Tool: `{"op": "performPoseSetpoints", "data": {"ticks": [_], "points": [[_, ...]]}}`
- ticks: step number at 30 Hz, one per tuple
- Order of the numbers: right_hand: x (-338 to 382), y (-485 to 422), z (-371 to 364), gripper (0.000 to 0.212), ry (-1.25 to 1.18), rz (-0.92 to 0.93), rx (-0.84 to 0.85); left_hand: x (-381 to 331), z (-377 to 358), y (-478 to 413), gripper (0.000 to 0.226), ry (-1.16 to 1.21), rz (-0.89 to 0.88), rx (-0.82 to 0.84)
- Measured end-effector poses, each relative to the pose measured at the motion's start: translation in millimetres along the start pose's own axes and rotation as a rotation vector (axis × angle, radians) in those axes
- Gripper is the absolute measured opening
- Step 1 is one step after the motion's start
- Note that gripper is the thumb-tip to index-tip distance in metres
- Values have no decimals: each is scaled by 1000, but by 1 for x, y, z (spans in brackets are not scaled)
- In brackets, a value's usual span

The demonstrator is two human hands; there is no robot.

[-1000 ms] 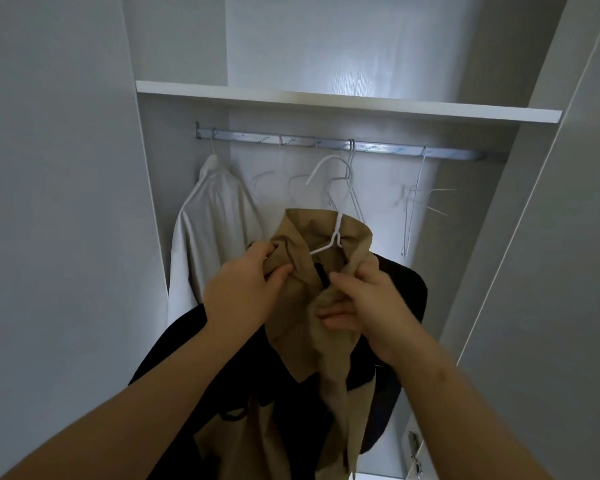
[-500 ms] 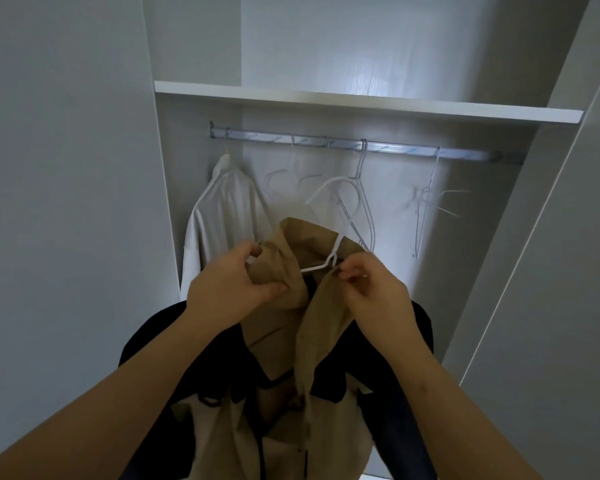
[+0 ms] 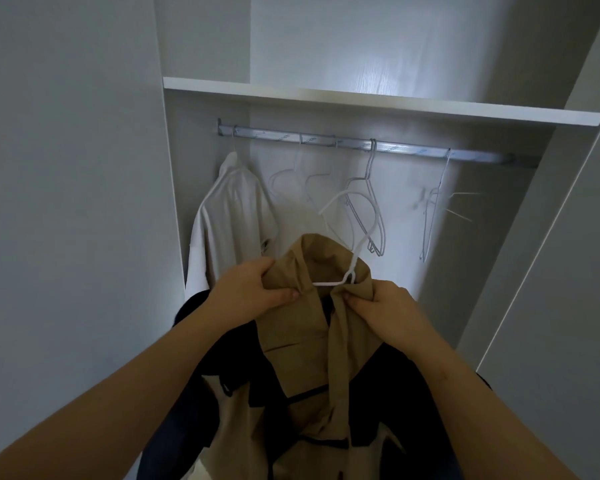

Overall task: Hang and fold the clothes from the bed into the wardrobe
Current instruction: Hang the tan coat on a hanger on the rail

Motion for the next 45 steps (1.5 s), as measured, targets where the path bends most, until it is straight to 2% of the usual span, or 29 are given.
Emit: {"op": "performPoseSetpoints", "data": {"ticks": [2,5,9,12,19,23,27,30,36,39,41,45], "points": [[-4,-3,-6,24,-43,-37,35,10,-5,-4,28,-31,24,37],[-7,-9,-13,17,-106,-65,68,21,-1,-10,34,-78,18,2],[0,-28,-21,15,-292,-92,92,40,15,-23,20,42,123,-59],[10,-46,-36,17,-446,-148,180,54,27,-38,15,125,182,-89],[29,-118,-81,19,-641,-352,306,84,61,-104,6,199,196,-167],[49,-173,-91,13,-746,-322,335,101,74,-155,10,222,198,-158],[70,-236,-96,33,-619,-276,297,121,100,-204,11,210,196,-125],[86,-275,-100,26,-732,-314,271,137,121,-240,2,244,185,-141],[108,-346,-97,29,-873,-355,116,173,145,-300,19,386,155,-281],[113,-375,-89,18,-932,-356,74,181,146,-323,21,405,146,-338],[116,-393,-81,11,-938,-332,51,180,143,-336,19,363,136,-343],[117,-434,-66,29,-914,-265,-39,180,148,-363,14,165,85,-413]]}}
Point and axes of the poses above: each hand's wrist, its own y-axis away from the middle knuckle, its own z-axis out of the back of the hand, x = y × z, the point moved 6 cm from there along -y, towards the middle knuckle, and after that the axes turned 12 degrees about y, right-handed, at the moved point
